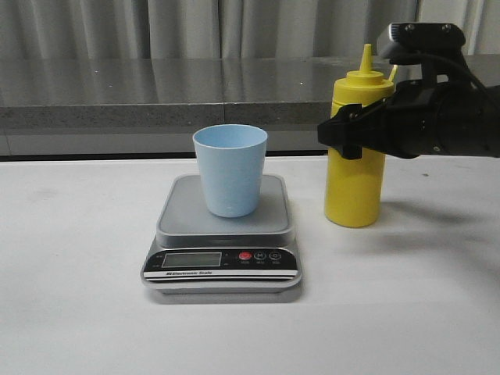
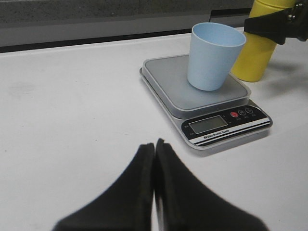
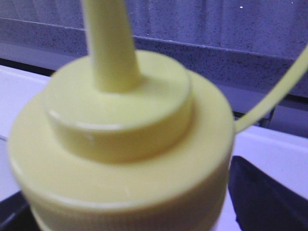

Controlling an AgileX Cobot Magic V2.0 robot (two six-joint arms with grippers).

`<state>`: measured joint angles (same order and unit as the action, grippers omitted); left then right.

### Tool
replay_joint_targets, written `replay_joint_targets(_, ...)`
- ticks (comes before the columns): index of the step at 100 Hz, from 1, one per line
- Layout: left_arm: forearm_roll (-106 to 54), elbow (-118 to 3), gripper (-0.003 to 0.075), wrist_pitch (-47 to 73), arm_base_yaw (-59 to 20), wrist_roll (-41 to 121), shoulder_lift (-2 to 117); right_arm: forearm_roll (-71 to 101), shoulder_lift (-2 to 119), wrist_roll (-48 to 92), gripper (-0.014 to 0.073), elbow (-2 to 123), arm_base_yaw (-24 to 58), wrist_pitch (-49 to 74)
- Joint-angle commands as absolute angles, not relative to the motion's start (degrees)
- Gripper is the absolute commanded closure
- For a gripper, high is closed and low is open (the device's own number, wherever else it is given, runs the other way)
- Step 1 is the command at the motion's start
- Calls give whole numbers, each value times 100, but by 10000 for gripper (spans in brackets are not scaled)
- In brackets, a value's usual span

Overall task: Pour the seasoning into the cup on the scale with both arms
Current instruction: 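Open the right gripper and withdraw it from the bottle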

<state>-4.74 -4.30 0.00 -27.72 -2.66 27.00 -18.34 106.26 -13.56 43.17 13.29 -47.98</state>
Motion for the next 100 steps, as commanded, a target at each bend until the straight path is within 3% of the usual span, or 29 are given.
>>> replay_joint_targets(1, -482, -585, 741, -475, -2757, -327, 2742, -1881, 10062, -1292, -41, 4272, 1309, -5110)
replay_joint_targets(36, -482, -585, 741, -475, -2757, -327, 2742, -1838, 8603, -1292, -25, 3218, 1309, -3983)
replay_joint_targets(48, -482, -585, 741, -475, -2757, -327, 2742, -1514, 7873, -1286, 135, 2886, 1309, -3310)
replay_joint_targets(70, -482, -585, 741, -475, -2757, -327, 2742, -1409, 6592, -1275, 667, 2578, 1291, -2000)
replay_joint_targets(100, -482, -585, 741, -475, -2757, -327, 2742, -1032, 5156, -1271, 662, 2101, 677, -1950)
